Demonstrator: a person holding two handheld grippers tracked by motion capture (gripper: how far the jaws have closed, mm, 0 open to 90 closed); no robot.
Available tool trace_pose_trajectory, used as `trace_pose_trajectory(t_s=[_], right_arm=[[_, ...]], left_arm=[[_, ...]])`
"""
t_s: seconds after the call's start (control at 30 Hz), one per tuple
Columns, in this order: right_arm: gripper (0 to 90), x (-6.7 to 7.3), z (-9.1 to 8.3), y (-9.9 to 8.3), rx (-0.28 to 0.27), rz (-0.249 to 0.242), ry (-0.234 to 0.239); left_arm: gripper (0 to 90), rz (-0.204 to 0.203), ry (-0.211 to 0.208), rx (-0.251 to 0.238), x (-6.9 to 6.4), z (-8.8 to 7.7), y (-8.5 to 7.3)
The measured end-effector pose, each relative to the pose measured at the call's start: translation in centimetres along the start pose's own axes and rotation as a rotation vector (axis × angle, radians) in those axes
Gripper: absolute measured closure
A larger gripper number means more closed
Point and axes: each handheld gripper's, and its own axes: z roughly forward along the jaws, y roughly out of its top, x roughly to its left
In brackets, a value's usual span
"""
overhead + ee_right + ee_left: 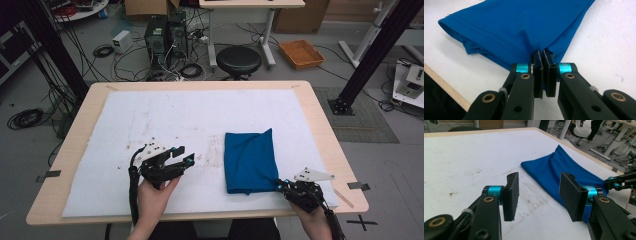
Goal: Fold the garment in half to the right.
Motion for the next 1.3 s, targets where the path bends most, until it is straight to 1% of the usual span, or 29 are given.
trace_pose_trajectory(t_s=[0.17, 0.3, 0.4, 0.47, 0.5, 0.57, 0.6, 0.7, 0.8, 0.9, 0.93, 0.97, 1.0, 1.03, 1.13, 1.2, 1.23, 1.3], right_arm=[[87.7, -0.2, -0.8, -0.3, -0.004, 0.018, -0.017], [86.8, -0.7, -1.1, -0.7, 0.013, 0.038, -0.027], [80.5, -0.9, -1.4, -0.7, 0.011, 0.052, -0.033], [75.0, -1.1, -1.6, -0.2, -0.009, 0.057, -0.042], [74.7, -1.3, -1.6, 0.3, -0.02, 0.06, -0.048], [72.7, -1.8, -1.4, 1.7, -0.035, 0.048, -0.068], [72.5, -2.2, -1.2, 2.5, -0.042, 0.048, -0.081], [69.1, -3.5, 0.0, 5.1, -0.069, 0.071, -0.093], [63.4, -4.9, 1.9, 7.3, -0.09, 0.093, -0.111], [56.8, -6.2, 4.1, 8.9, -0.086, 0.142, -0.117], [55.6, -6.5, 4.9, 9.2, -0.079, 0.158, -0.118], [55.4, -6.7, 5.6, 9.5, -0.07, 0.162, -0.122], [55.5, -6.7, 6.2, 9.8, -0.061, 0.163, -0.131], [57.6, -6.8, 6.8, 10.0, -0.047, 0.161, -0.14], [77.1, -6.9, 8.0, 10.2, -0.004, 0.144, -0.147], [87.6, -7.1, 8.2, 10.1, 0.014, 0.14, -0.153], [89.4, -7.1, 8.1, 10.0, 0.016, 0.14, -0.161], [89.6, -7.4, 8.0, 9.8, 0.015, 0.14, -0.176]], left_arm=[[50.4, -0.008, 0.009, -0.005, 0.7, -0.6, -0.3], [50.4, -0.012, 0.01, -0.003, 0.9, -0.7, -0.3], [50.4, -0.007, 0.002, 0.01, 0.9, -0.6, -0.3], [50.4, -0.008, 0.003, 0.018, 1.0, -0.4, -0.4], [50.4, -0.008, 0.004, 0.021, 1.0, -0.2, -0.4], [50.4, -0.012, 0.006, 0.025, 1.2, 0.1, -0.4], [50.4, -0.013, 0.007, 0.026, 1.2, 0.2, -0.4], [50.0, -0.009, 0.014, 0.032, 1.3, 0.3, -0.5], [50.0, -0.01, 0.025, 0.028, 1.4, 0.3, -0.6], [50.0, -0.016, 0.032, 0.028, 1.6, 0.0, -0.7], [50.0, -0.018, 0.034, 0.026, 1.7, 0.0, -0.8], [50.0, -0.02, 0.036, 0.025, 1.8, -0.1, -0.8], [50.0, -0.021, 0.036, 0.025, 1.9, -0.2, -0.9], [49.9, -0.023, 0.038, 0.024, 2.0, -0.3, -0.9], [49.8, -0.028, 0.036, 0.026, 2.1, -0.4, -1.1], [49.8, -0.028, 0.036, 0.027, 2.2, -0.3, -1.1], [49.8, -0.027, 0.036, 0.029, 2.2, -0.3, -1.1], [49.8, -0.03, 0.033, 0.031, 2.2, -0.2, -1.1]])
